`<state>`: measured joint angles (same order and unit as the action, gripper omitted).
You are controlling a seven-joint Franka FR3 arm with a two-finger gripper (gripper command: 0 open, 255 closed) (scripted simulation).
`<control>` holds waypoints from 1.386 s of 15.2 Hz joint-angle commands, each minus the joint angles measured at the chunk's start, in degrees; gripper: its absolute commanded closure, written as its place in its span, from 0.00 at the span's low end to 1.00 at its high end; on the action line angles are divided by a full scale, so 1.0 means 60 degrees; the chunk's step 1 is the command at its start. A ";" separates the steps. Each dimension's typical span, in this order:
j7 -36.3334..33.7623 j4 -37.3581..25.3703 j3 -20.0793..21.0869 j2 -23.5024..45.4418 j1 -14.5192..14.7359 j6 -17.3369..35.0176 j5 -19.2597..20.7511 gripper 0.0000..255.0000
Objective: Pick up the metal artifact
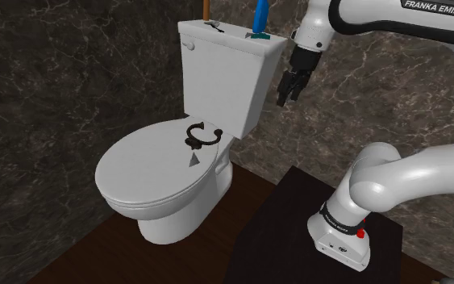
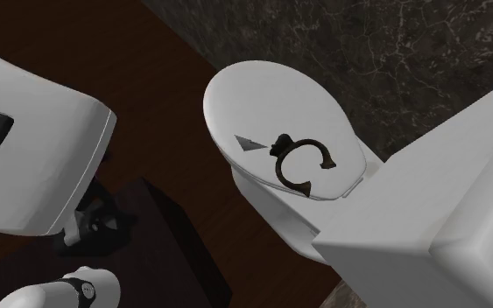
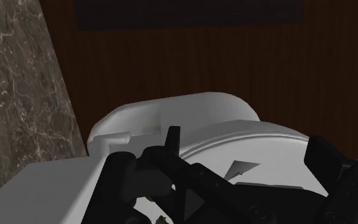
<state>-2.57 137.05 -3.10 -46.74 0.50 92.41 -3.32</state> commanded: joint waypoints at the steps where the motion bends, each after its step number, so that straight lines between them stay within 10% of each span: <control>1: 0.0000 0.0000 0.0000 0.0000 0.0000 0.0000 0.0000 0.00; 21: -0.0774 -0.1389 0.0441 0.6631 0.0106 0.5359 -0.0256 0.00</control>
<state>-7.01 130.50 -0.48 -9.75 1.15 123.46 -4.87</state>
